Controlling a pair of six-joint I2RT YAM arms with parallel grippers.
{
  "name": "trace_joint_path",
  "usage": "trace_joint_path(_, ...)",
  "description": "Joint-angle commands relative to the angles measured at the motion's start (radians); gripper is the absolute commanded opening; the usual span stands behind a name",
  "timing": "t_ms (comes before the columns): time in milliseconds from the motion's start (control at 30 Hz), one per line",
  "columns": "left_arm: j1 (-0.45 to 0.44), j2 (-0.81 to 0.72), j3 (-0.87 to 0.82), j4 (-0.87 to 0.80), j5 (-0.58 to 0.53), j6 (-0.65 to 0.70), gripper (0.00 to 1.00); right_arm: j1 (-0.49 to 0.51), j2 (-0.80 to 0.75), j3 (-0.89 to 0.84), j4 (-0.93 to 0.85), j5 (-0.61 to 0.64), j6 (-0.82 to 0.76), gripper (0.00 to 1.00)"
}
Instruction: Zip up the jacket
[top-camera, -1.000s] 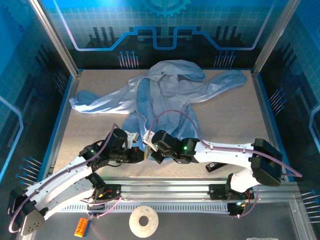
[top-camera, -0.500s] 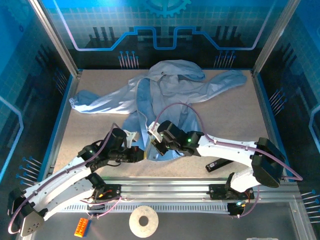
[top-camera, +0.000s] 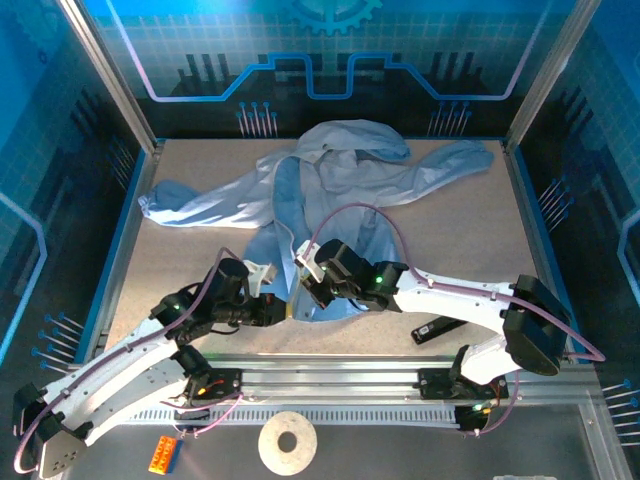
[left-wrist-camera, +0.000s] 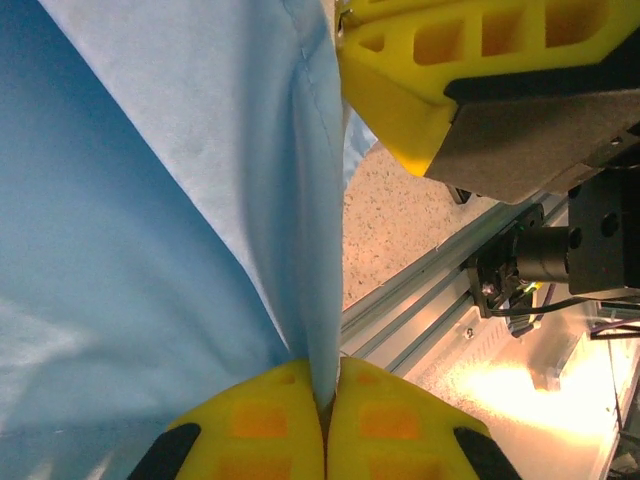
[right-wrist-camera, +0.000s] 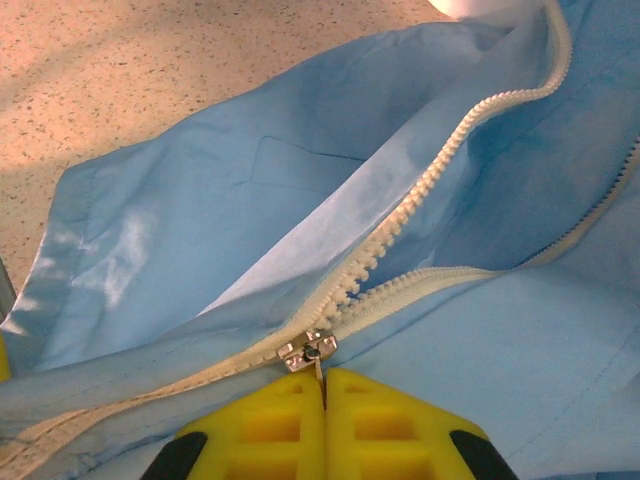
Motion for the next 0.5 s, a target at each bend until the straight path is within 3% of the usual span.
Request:
trace_joint_path(0, -0.006, 0.0, -0.018, -0.069, 0.1, 0.005, 0.0, -0.035, -0.006, 0.027, 0.025, 0.137, 0.014, 0.0)
trace_joint_path(467, -0.007, 0.003, -0.022, -0.067, 0.099, 0.004, 0.0, -0.081, -0.031, 0.05, -0.031, 0.155, -0.03, 0.0)
